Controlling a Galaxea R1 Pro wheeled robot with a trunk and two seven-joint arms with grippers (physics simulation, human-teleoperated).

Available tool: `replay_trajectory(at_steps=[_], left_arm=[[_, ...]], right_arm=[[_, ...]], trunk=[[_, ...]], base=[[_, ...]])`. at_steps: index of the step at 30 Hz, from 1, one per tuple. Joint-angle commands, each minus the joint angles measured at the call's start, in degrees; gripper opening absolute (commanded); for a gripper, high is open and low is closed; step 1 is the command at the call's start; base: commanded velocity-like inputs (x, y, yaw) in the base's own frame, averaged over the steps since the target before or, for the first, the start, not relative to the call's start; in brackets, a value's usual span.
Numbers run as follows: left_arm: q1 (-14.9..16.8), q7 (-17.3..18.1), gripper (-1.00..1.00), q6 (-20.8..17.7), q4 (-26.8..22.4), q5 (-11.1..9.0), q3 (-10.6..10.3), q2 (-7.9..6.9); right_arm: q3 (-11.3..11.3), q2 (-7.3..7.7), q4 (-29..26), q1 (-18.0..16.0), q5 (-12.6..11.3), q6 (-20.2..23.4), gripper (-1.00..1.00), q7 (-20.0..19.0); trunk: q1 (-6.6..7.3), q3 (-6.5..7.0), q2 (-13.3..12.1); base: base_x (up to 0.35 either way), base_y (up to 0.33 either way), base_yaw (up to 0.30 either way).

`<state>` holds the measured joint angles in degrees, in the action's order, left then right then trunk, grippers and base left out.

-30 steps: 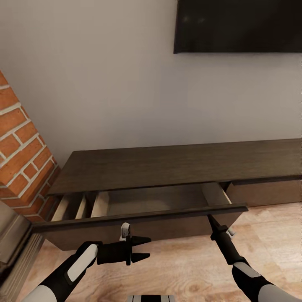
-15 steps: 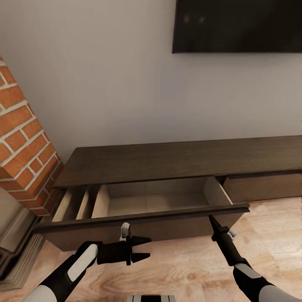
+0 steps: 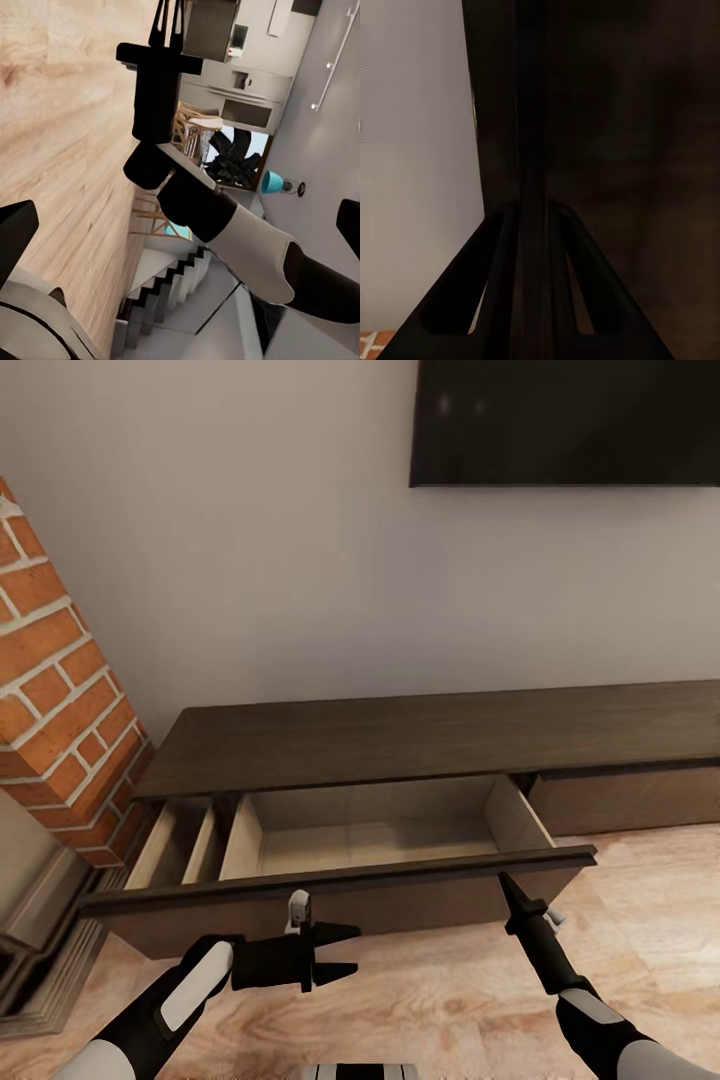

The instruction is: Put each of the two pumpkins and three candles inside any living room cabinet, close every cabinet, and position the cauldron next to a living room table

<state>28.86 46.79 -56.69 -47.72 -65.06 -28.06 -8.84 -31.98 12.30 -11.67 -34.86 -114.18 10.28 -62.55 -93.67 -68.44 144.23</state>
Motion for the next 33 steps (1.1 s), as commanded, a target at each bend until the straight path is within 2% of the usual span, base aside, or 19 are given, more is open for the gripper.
replay_trajectory(at_steps=[1, 33], left_arm=[[0.1, 0.1, 1.0, -0.2, 0.0, -0.2, -0.2, -0.06], [0.1, 0.1, 1.0, -0.2, 0.1, -0.2, -0.2, -0.12]], right_arm=[[-1.3, 0.01, -1.4, 0.0, -0.4, 1.0, -1.0, -0.9], [-1.3, 0.01, -1.4, 0.0, -0.4, 0.9, -1.0, -0.9]], trunk=[[0.04, -0.04, 0.0], [0.04, -0.04, 0.0]], base=[[-0.057, 0.0, 0.0], [-0.062, 0.0, 0.0]])
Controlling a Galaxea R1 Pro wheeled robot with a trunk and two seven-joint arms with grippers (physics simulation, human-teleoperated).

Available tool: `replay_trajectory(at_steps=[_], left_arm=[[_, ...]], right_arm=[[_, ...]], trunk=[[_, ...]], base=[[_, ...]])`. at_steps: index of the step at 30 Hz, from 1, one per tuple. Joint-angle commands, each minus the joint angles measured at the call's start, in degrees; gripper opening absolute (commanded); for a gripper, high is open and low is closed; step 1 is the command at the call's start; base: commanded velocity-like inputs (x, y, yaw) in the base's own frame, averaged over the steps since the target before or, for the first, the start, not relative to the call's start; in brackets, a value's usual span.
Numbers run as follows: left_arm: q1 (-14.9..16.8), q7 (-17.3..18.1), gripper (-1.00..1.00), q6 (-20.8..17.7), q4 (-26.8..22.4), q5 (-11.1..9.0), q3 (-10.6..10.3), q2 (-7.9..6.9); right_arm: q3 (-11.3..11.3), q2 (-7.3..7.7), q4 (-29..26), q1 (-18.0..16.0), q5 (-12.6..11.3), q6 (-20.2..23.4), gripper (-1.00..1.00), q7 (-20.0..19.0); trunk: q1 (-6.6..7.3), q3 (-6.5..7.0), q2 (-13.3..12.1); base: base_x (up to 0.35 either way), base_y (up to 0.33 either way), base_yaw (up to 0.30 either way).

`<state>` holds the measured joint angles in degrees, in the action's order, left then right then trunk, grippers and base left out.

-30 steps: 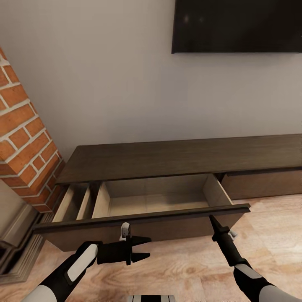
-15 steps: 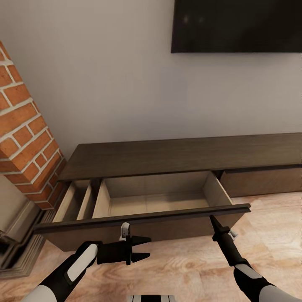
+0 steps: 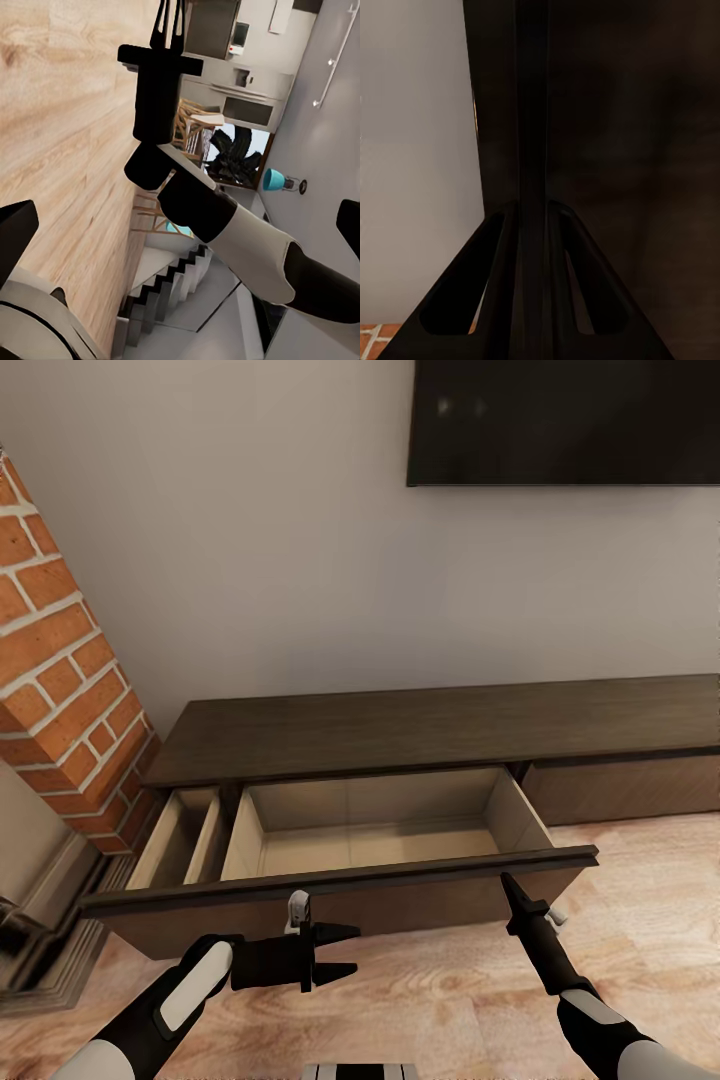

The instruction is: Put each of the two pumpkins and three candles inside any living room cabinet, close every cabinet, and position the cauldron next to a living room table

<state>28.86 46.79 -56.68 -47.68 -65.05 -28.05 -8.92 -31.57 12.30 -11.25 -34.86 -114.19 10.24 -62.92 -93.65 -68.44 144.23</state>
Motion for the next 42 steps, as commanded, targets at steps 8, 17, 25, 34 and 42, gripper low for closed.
replay_trajectory(at_steps=[8, 17, 25, 34, 42], left_arm=[[0.1, 0.1, 1.0, -0.2, 0.1, -0.2, -0.2, -0.02], [0.1, 0.1, 1.0, -0.2, 0.0, -0.2, -0.2, 0.04], [0.1, 0.1, 1.0, -0.2, 0.0, -0.2, -0.2, 0.03], [0.1, 0.1, 1.0, -0.2, 0.0, -0.2, -0.2, 0.04], [0.1, 0.1, 1.0, -0.2, 0.0, -0.2, -0.2, 0.04]], right_arm=[[-1.7, 0.0, -1.9, 0.0, -0.4, 0.9, -1.0, -0.5], [-1.7, 0.0, -1.9, 0.0, -0.4, 0.9, -1.0, -0.6], [-1.7, 0.0, -1.9, 0.0, -0.4, 0.9, -1.0, -0.5], [-1.7, 0.0, -1.9, 0.0, -0.4, 0.9, 1.0, -0.6], [-1.7, 0.0, -1.8, 0.0, -0.4, 1.0, 1.0, -0.8]], trunk=[[0.02, -0.04, 0.0], [0.02, -0.04, 0.0], [0.02, -0.04, 0.0], [0.02, -0.04, 0.0], [0.02, -0.04, 0.0]], base=[[-0.076, 0.0, 0.0], [-0.036, 0.0, 0.0], [-0.046, 0.0, 0.0], [-0.001, 0.0, 0.0], [0.0, 0.0, 0.0]])
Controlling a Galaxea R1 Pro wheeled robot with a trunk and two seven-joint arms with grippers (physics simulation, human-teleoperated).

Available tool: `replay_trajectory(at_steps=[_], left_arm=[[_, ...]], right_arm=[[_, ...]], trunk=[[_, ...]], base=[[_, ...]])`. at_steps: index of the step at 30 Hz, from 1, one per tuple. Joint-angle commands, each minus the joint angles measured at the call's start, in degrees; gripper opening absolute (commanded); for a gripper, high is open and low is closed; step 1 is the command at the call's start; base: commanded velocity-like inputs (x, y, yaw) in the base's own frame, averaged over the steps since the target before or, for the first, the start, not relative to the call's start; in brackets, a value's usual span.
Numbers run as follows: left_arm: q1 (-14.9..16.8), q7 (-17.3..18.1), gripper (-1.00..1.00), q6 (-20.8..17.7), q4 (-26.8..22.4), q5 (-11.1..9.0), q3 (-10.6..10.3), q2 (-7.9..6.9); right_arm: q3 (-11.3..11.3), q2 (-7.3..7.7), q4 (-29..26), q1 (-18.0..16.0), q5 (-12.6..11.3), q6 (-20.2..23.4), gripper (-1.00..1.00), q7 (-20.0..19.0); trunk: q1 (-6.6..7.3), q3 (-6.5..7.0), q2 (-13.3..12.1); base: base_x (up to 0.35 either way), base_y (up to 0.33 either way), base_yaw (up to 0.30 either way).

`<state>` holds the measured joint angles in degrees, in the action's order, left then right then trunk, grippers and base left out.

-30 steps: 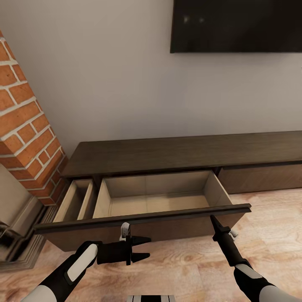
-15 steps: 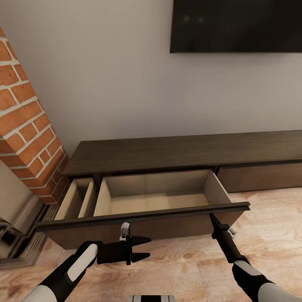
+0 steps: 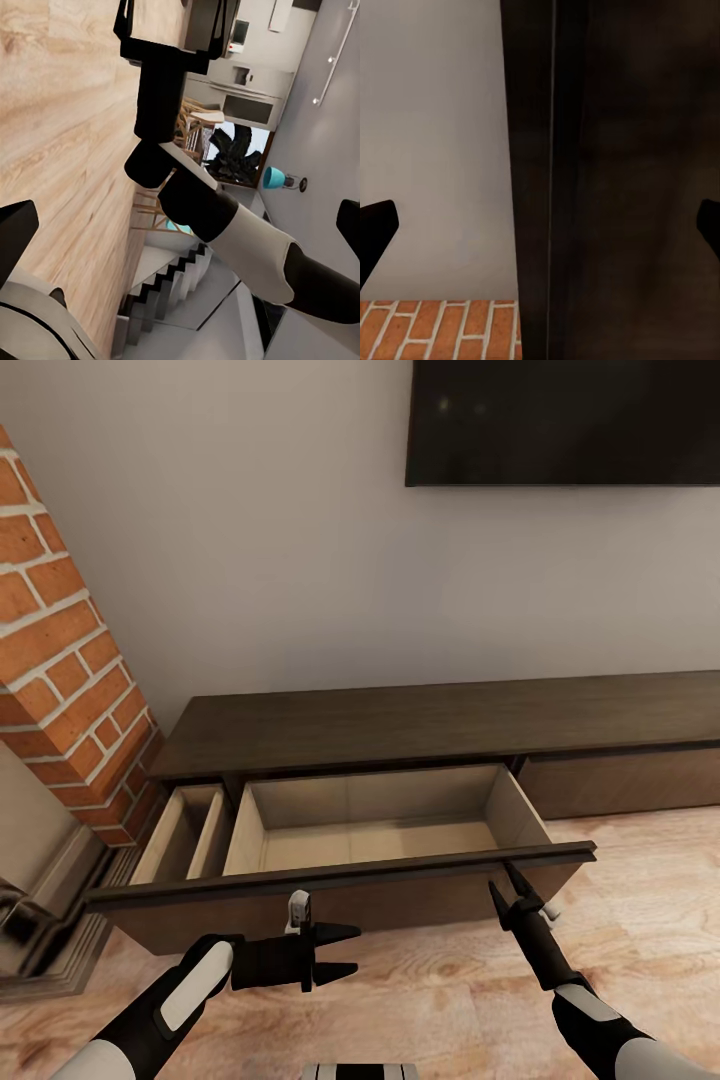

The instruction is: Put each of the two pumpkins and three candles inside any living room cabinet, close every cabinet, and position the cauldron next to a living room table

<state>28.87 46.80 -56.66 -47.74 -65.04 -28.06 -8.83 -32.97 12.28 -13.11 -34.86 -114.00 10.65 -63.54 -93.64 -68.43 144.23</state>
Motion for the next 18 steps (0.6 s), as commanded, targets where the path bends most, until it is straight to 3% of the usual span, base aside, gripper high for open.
replay_trajectory(at_steps=[1, 7, 18], left_arm=[[0.1, 0.1, 1.0, -0.2, 0.1, -0.2, -0.2, -0.04], [0.1, 0.1, 1.0, -0.2, 0.1, -0.2, -0.2, -0.07], [0.1, 0.1, 1.0, -0.2, 0.2, -0.2, 0.0, -0.07]], right_arm=[[-0.3, 0.03, 0.0, 0.0, -0.6, 0.6, 1.0, -0.2], [-0.3, 0.03, 0.0, 0.0, -0.6, 0.6, 1.0, -0.2], [-0.5, 0.16, 0.2, 0.0, -0.3, 0.7, 1.0, 0.3]], trunk=[[0.01, -0.04, 0.0], [0.01, -0.04, 0.0], [0.01, -0.04, 0.0]], base=[[0.0, 0.0, 0.0], [-0.09, 0.0, 0.0], [-0.301, 0.0, 0.0]])
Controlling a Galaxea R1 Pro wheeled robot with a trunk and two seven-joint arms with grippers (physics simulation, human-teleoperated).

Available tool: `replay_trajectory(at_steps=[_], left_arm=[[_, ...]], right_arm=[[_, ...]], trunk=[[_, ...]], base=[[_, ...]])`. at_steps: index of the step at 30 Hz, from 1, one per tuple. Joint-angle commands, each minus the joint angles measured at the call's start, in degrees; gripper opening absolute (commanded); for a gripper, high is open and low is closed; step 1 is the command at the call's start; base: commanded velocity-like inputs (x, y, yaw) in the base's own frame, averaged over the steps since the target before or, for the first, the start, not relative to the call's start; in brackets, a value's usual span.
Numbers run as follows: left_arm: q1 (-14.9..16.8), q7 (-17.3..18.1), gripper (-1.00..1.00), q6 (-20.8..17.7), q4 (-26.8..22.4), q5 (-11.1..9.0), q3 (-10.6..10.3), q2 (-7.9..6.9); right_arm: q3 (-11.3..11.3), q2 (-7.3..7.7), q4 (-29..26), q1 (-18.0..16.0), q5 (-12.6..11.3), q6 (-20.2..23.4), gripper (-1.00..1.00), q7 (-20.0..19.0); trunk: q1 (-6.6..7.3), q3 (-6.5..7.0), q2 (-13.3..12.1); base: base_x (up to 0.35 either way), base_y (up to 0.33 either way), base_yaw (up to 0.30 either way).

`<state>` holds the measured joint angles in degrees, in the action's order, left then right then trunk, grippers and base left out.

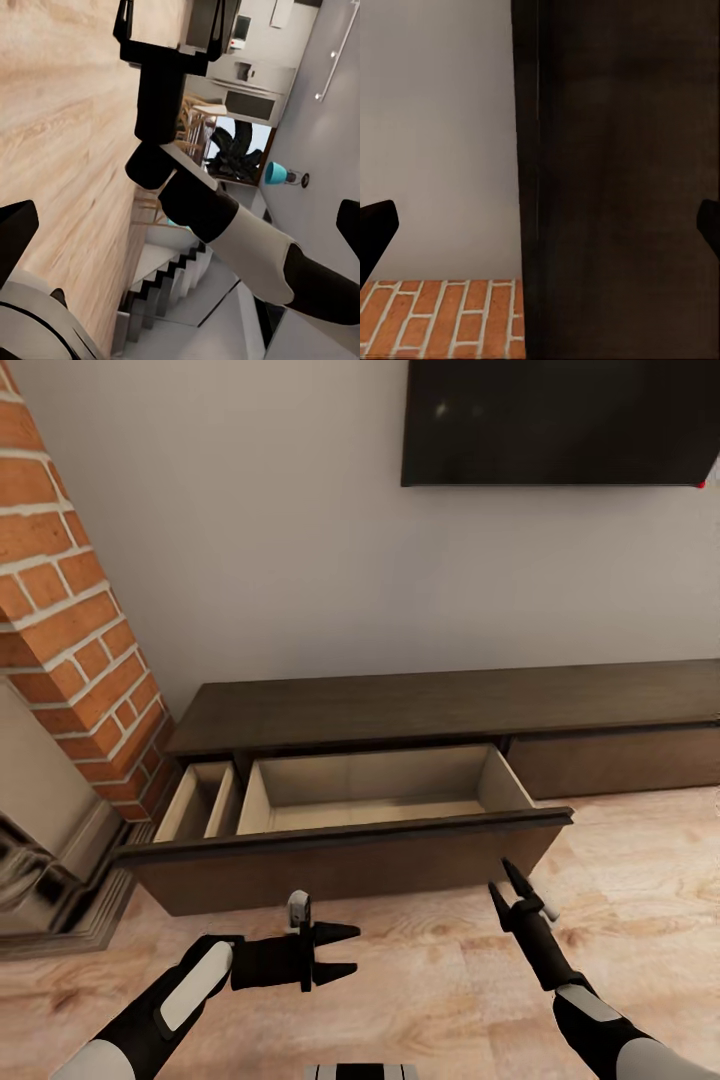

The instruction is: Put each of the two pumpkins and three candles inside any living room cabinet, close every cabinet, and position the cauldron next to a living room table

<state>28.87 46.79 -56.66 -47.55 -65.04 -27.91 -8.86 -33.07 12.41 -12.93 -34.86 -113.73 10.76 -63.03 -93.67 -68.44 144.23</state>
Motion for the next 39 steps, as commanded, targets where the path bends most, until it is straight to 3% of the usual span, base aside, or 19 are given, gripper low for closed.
replay_trajectory(at_steps=[1, 8, 14, 26, 33, 39], left_arm=[[0.1, 0.1, 1.0, -0.2, 0.0, -0.2, -0.1, -0.03], [0.1, 0.2, 1.0, -0.2, -0.1, -0.4, 0.3, -0.38], [0.0, 0.2, 1.0, -0.2, 0.2, -1.9, 0.2, -0.49], [-0.1, 1.7, 1.0, -0.3, -2.0, -1.8, -0.9, -0.38], [-0.1, 1.7, 1.0, -0.3, -1.6, -1.8, -2.7, -0.36], [-0.1, 1.7, 1.0, -0.3, -1.4, -1.8, -3.0, -0.44]], right_arm=[[-0.5, 0.21, 0.2, 0.0, -0.5, 0.8, 1.0, -0.1], [-0.8, 1.76, 3.4, 0.0, -0.5, 5.0, 1.0, -0.6], [-0.9, 1.98, 3.5, 0.0, -0.5, 6.1, 1.0, -1.0], [-1.0, 2.64, 3.9, 3.6, 0.1, 6.6, 1.0, -3.8], [-1.1, 2.7, 5.3, 6.3, 0.3, 8.1, 1.0, -4.2], [-1.1, 2.71, 5.4, 7.8, 3.5, 8.1, 1.0, -4.4]], trunk=[[0.05, -0.04, 0.0], [0.05, -0.04, 0.0], [0.05, -0.04, 0.0], [0.36, 2.62, -0.1], [0.54, 4.17, -0.2], [0.69, 5.5, -0.3]], base=[[-0.32, 0.0, 0.0], [-0.177, 0.0, 0.0], [-0.011, 0.0, 0.0], [0.0, 0.0, 0.0], [0.0, 0.0, 0.0], [-0.025, 0.0, 0.0]])
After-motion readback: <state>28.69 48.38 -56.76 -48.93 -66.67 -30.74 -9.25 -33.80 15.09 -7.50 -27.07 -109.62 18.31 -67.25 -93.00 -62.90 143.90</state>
